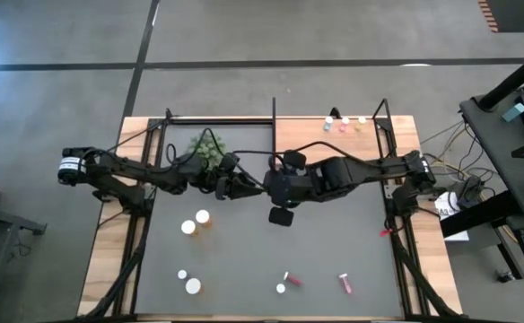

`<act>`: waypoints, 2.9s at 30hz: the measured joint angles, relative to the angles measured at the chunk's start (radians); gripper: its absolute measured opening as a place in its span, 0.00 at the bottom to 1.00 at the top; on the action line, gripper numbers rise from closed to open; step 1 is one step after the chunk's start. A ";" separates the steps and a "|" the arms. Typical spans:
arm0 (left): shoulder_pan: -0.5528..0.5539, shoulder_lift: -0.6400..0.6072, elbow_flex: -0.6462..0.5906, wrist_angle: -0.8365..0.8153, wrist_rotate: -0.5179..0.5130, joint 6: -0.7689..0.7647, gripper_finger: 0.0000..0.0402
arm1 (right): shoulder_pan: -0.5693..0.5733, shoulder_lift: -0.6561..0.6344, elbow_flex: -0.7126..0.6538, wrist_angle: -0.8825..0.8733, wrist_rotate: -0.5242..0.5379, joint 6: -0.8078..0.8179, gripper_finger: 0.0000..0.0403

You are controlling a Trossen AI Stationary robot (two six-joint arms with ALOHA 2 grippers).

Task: Pick and place medicine bottles onto shelf by color
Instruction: Put the top yellow pill bottle on the shelf aligned with the other yellow pill bottle

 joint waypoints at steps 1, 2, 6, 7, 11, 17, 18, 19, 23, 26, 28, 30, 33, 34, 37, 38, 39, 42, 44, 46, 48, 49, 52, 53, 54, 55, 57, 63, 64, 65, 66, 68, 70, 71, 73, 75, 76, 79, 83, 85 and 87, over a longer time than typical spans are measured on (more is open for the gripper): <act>0.001 0.000 0.001 0.003 0.000 0.000 0.44 | -0.001 0.000 0.000 -0.002 -0.001 0.000 0.27; 0.001 0.000 0.000 0.003 0.000 0.000 0.42 | -0.001 0.000 0.000 -0.003 -0.003 0.001 0.26; 0.004 -0.002 -0.007 0.006 -0.001 0.001 0.40 | 0.000 -0.010 -0.002 -0.007 -0.023 0.019 0.26; 0.004 -0.002 -0.008 0.007 -0.001 0.001 0.40 | 0.000 -0.013 -0.001 -0.004 -0.028 0.022 0.26; 0.004 -0.002 -0.012 0.009 0.000 0.001 0.40 | 0.000 -0.021 0.022 -0.007 -0.029 0.026 0.26; 0.006 -0.002 -0.013 -0.002 0.004 0.003 0.40 | 0.000 -0.019 0.039 -0.009 -0.100 0.064 0.26; 0.005 -0.002 -0.012 -0.015 0.005 0.002 0.40 | -0.001 -0.019 0.039 -0.011 -0.115 0.074 0.26; 0.006 -0.002 -0.010 -0.028 0.005 0.002 0.40 | -0.001 -0.019 0.036 -0.011 -0.123 0.090 0.26; 0.007 -0.002 -0.010 -0.050 0.003 0.001 0.40 | 0.000 -0.019 0.036 -0.053 -0.137 0.166 0.26; 0.007 -0.002 -0.012 -0.049 0.002 0.000 0.40 | 0.000 -0.019 0.036 -0.107 -0.140 0.229 0.26; 0.007 -0.002 -0.011 -0.049 0.001 0.000 0.40 | 0.000 -0.019 0.033 -0.125 -0.146 0.252 0.26; 0.007 0.000 -0.007 -0.048 0.001 0.000 0.40 | 0.000 -0.019 0.033 -0.120 -0.166 0.261 0.26; 0.007 0.013 -0.005 -0.049 0.001 0.000 0.40 | 0.000 -0.019 0.032 -0.110 -0.169 0.274 0.26; 0.007 0.019 -0.005 -0.049 0.000 0.000 0.40 | 0.000 -0.019 0.031 -0.107 -0.172 0.276 0.26; 0.007 0.031 -0.004 -0.049 0.001 -0.001 0.40 | -0.001 -0.012 0.028 -0.109 -0.186 0.292 0.26; 0.007 0.034 -0.001 -0.049 0.002 -0.001 0.40 | -0.001 -0.009 0.028 -0.113 -0.190 0.306 0.26; 0.007 0.037 0.005 -0.049 0.002 -0.001 0.40 | -0.001 -0.003 0.027 -0.117 -0.190 0.311 0.26; 0.007 0.041 0.014 -0.049 0.002 -0.001 0.40 | -0.002 0.028 0.027 -0.115 -0.213 0.309 0.26; 0.007 0.040 0.018 -0.046 0.001 0.000 0.40 | -0.002 0.045 0.027 -0.115 -0.216 0.291 0.26; 0.007 0.040 0.018 -0.048 0.001 0.000 0.40 | -0.002 0.052 0.027 -0.115 -0.216 0.282 0.26; 0.007 0.039 0.016 -0.049 0.008 0.000 0.40 | -0.002 0.052 0.030 -0.115 -0.216 0.280 0.26; 0.006 0.039 0.016 -0.049 0.012 0.000 0.40 | -0.002 0.050 0.030 -0.115 -0.216 0.280 0.26; 0.005 0.039 0.016 -0.049 0.016 0.000 0.40 | -0.002 0.048 0.030 -0.115 -0.216 0.283 0.26; 0.005 0.039 0.016 -0.049 0.016 0.000 0.40 | -0.004 0.048 0.030 -0.115 -0.216 0.283 0.26; 0.005 0.039 0.016 -0.049 0.016 0.000 0.40 | -0.004 0.048 0.030 -0.115 -0.216 0.285 0.26; 0.005 0.039 0.017 -0.049 0.016 0.000 0.40 | -0.006 0.048 0.030 -0.115 -0.216 0.289 0.26; 0.005 0.039 0.020 -0.049 0.024 0.000 0.40 | -0.009 0.048 0.030 -0.114 -0.216 0.298 0.26; 0.005 0.039 0.017 -0.051 0.035 -0.001 0.40 | -0.017 0.048 0.030 -0.079 -0.216 0.326 0.26; 0.005 0.039 0.017 -0.065 0.036 0.000 0.40 | -0.017 0.048 0.030 -0.074 -0.216 0.328 0.26; 0.005 0.039 0.017 -0.082 0.037 0.000 0.40 | -0.017 0.048 0.031 -0.074 -0.217 0.329 0.26; 0.005 0.039 0.016 -0.095 0.039 0.000 0.40 | -0.017 0.048 0.032 -0.075 -0.220 0.332 0.26; 0.004 0.039 0.015 -0.102 0.041 0.000 0.40 | -0.021 0.049 0.032 -0.075 -0.237 0.336 0.26; 0.004 0.039 0.016 -0.101 0.042 0.000 0.40 | -0.021 0.049 0.031 -0.073 -0.245 0.342 0.26; 0.004 0.039 0.016 -0.102 0.042 0.000 0.40 | -0.021 0.049 0.031 -0.073 -0.245 0.342 0.26; 0.004 0.039 0.018 -0.102 0.042 0.000 0.40 | -0.021 0.049 0.031 -0.073 -0.245 0.345 0.26; 0.004 0.039 0.022 -0.100 0.041 0.000 0.40 | -0.021 0.049 0.031 -0.073 -0.249 0.358 0.26; 0.004 0.039 0.022 -0.100 0.041 0.000 0.40 | -0.021 0.049 0.030 -0.073 -0.255 0.364 0.26; 0.005 0.040 0.022 -0.101 0.041 0.000 0.40 | -0.021 0.055 0.029 -0.074 -0.260 0.379 0.26; 0.005 0.040 0.022 -0.101 0.040 0.000 0.40 | -0.023 0.056 0.024 -0.072 -0.261 0.380 0.26; 0.005 0.040 0.022 -0.101 0.040 0.000 0.40 | -0.024 0.056 0.024 -0.068 -0.261 0.380 0.26; 0.005 0.040 0.021 -0.101 0.040 0.000 0.40 | -0.026 0.056 0.024 -0.058 -0.261 0.379 0.26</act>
